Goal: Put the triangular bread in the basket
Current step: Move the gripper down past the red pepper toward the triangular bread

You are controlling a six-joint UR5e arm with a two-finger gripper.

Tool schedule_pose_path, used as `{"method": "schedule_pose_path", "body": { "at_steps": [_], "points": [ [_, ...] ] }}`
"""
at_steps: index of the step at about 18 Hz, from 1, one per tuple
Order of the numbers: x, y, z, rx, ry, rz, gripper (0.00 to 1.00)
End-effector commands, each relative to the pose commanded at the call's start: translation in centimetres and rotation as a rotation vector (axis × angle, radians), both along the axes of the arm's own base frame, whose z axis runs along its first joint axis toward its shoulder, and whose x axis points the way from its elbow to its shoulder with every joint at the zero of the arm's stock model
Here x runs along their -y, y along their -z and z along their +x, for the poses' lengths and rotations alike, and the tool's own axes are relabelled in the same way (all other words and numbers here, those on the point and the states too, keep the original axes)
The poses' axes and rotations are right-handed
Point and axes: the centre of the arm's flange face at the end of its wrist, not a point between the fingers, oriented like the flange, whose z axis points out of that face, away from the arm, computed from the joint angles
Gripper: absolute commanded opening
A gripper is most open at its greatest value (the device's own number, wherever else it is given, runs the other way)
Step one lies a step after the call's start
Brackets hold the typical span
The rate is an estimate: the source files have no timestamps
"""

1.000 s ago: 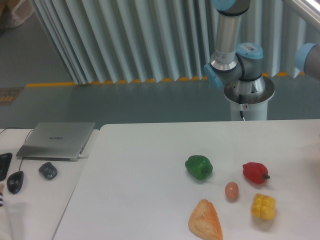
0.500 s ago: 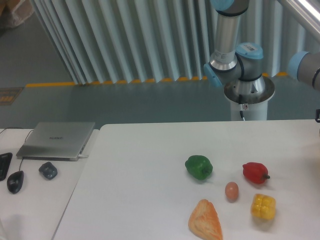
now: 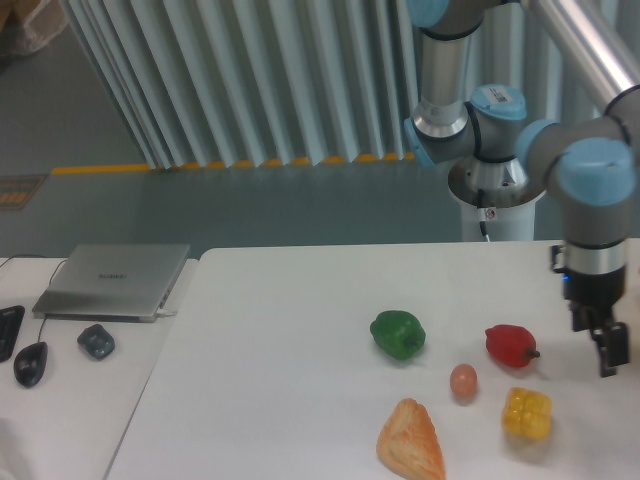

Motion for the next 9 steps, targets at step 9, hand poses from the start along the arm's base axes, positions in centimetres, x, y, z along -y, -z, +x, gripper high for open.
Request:
{"method": "schedule_pose_path", "body": {
  "at_steps": [9],
  "points": [
    [-5.8, 0.3, 5.1, 0.086, -0.296, 0.212, 1.00]
  ]
}}
